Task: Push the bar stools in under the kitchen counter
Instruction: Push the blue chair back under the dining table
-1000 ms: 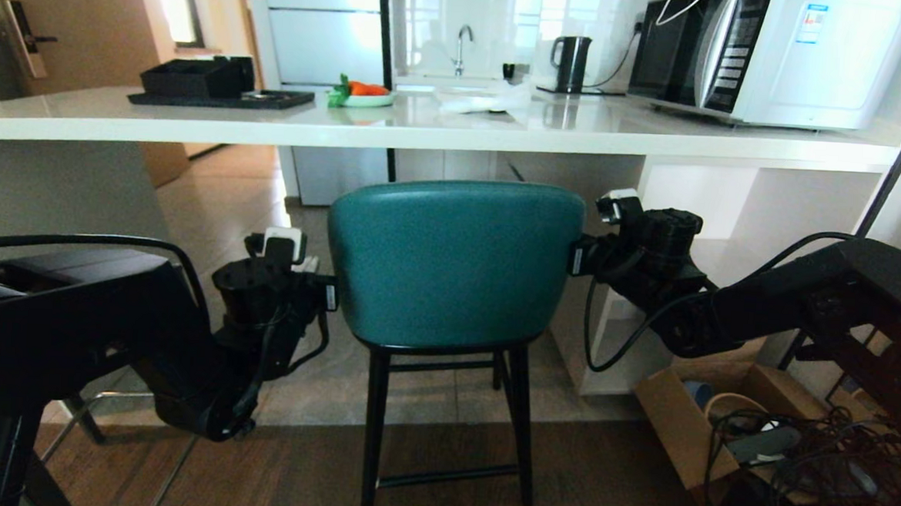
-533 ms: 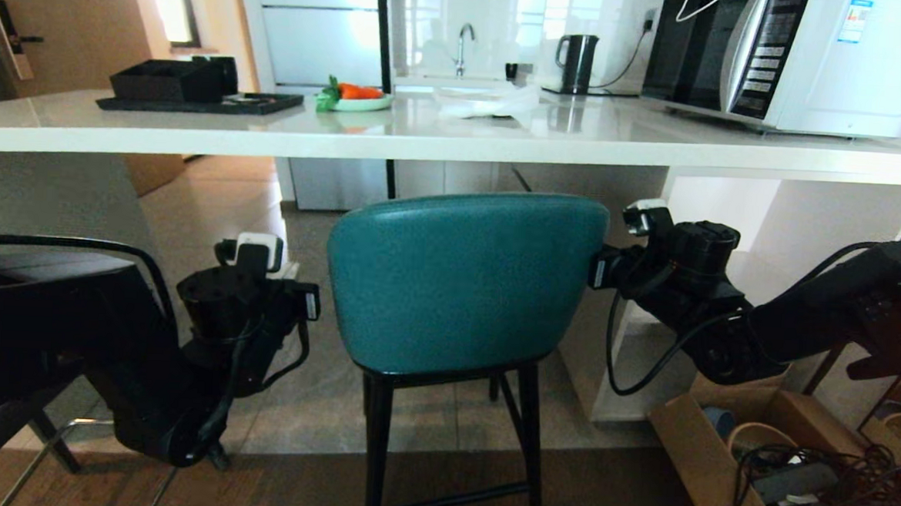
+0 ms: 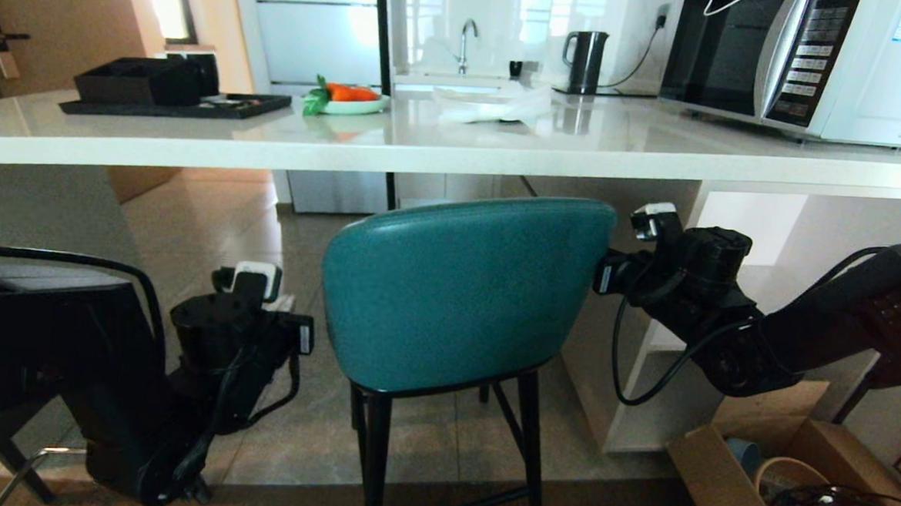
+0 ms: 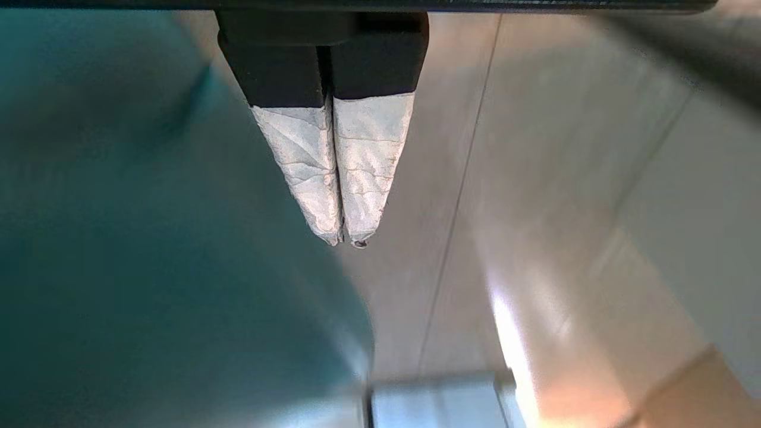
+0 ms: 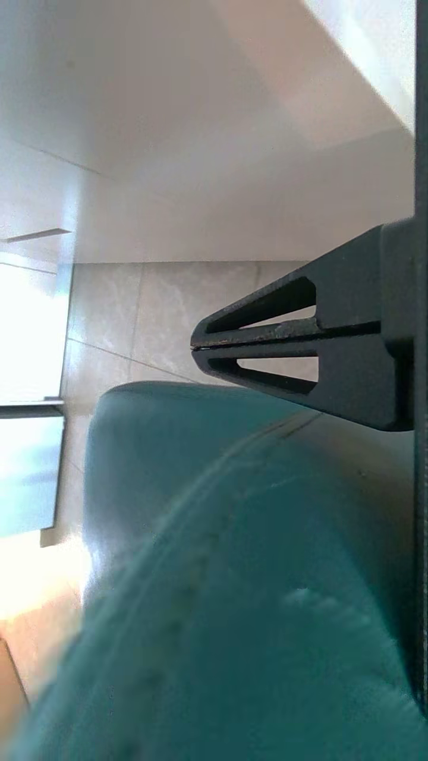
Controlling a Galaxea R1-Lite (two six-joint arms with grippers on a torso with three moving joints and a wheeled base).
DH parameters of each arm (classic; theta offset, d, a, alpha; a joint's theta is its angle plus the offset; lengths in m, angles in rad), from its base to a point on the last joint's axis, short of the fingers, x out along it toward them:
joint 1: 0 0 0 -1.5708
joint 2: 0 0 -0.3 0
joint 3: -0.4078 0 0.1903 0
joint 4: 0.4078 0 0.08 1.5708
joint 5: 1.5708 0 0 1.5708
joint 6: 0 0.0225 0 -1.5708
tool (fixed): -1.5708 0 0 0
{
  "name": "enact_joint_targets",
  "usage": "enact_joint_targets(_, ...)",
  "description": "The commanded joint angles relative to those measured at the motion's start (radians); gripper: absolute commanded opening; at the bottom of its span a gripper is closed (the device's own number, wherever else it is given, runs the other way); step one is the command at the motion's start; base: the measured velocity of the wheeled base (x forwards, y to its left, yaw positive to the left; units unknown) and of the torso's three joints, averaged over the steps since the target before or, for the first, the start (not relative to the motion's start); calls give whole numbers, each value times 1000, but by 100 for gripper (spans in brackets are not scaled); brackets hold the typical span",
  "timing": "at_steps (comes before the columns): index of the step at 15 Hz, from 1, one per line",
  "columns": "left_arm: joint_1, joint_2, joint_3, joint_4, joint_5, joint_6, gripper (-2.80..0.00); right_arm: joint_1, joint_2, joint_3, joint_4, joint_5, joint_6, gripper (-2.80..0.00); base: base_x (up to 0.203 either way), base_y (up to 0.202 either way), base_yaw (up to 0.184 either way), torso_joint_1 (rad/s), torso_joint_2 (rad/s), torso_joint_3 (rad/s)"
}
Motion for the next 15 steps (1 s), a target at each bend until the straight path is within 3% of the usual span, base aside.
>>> enact_joint_targets(1,-44,-66,106,-10,43,-35,-280,-1,-5,13,-9,2,-1,-280,0,0,0,0,0,0)
enact_joint_targets(4,-137,-115,133,-10,101,-66,-280,2,-2,12,-9,2,-1,-280,0,0,0,0,0,0)
enact_joint_targets(7,-201,-65,45,-10,208,-69,-280,2,-3,13,-9,2,-1,-280,0,0,0,0,0,0)
enact_joint_targets(11,-197,-54,18,-10,215,-69,-280,4,4,12,-9,1,0,-280,0,0,0,0,0,0)
enact_joint_targets(15,-122,2,-53,-10,192,-63,-280,11,3,9,-9,0,1,-280,0,0,0,0,0,0)
